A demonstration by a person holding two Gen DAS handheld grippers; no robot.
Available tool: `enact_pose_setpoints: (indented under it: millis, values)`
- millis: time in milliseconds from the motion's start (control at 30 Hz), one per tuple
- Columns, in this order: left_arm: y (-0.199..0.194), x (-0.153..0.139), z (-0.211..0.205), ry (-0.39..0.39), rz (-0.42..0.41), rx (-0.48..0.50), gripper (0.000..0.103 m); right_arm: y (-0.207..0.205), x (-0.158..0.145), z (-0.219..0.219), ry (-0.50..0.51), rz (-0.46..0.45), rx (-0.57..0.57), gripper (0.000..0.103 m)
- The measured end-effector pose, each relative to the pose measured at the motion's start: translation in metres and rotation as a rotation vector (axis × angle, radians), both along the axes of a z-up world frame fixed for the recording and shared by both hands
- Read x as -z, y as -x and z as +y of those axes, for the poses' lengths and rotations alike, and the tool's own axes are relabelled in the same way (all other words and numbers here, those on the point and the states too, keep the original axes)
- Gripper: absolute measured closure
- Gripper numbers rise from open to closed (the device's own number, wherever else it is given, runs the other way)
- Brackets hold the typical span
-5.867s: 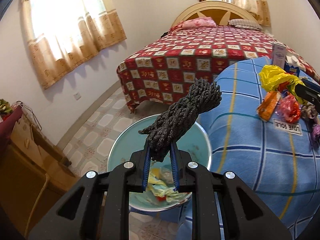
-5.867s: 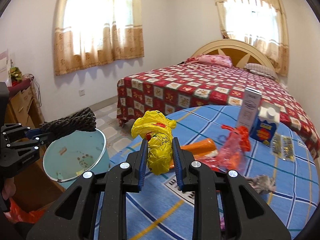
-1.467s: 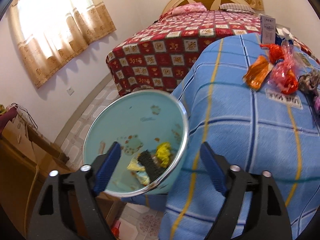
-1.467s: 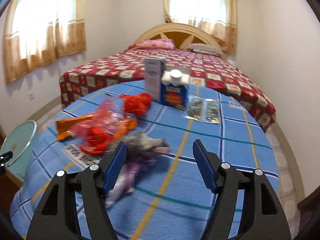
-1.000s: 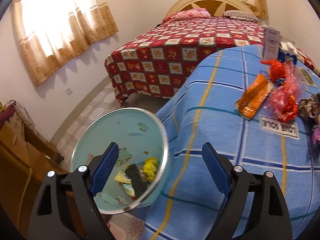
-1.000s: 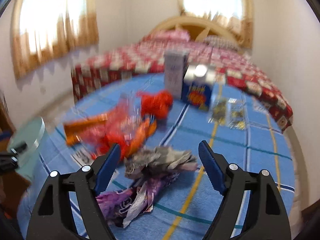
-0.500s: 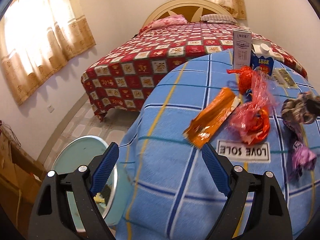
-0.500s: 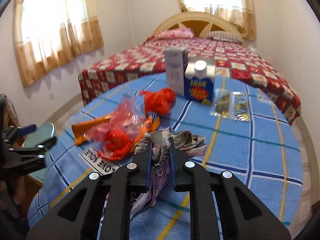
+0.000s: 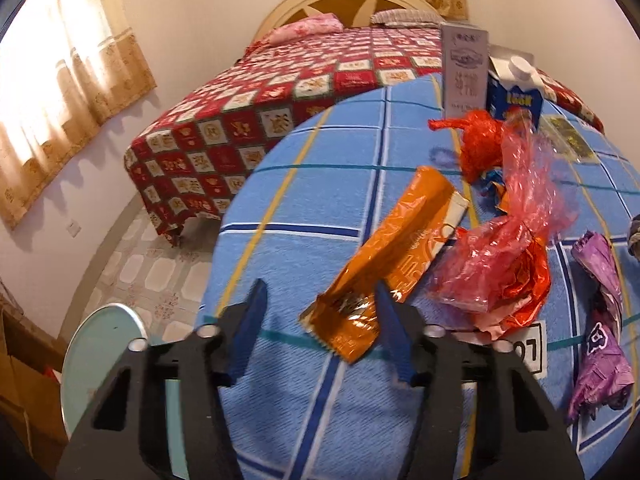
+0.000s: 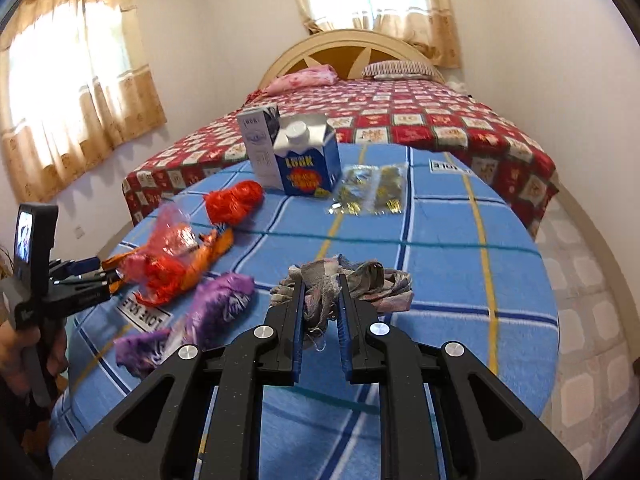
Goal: Collect trash
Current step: 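Grasp the grey cloth with the right tool while the left tool grasps the orange wrapper, then carry the grey cloth and orange wrapper over the blue bin and open both tools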
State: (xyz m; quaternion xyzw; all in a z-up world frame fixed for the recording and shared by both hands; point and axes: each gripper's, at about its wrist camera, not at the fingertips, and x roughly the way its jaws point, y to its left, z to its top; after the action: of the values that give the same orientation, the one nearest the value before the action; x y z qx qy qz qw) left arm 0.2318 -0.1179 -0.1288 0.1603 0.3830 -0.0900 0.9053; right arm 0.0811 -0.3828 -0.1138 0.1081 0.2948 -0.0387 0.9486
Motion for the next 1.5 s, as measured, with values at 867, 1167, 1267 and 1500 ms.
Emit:
enact_pose_setpoints:
  millis: [867,1167,1267,1500]
  values:
    - [0.106,-0.06,0.11,-0.01,-0.141,-0.06,0.099,-0.009,-0.048,0.114,0.053,-0.159,-0.236,0.088]
    - [0.121,-0.064,0.157,-0.023,-0.156,-0.138,0.099,-0.029,-0.053,0.175,0.07,-0.169,-0.352,0.088]
    - [0.123,-0.064,0.17,-0.034,-0.159,-0.165,0.099,-0.032,-0.053,0.19,0.072,-0.171,-0.379,0.088]
    - [0.127,-0.059,0.196,-0.047,-0.152,-0.218,0.099,-0.041,-0.049,0.223,0.081,-0.168,-0.447,0.088]
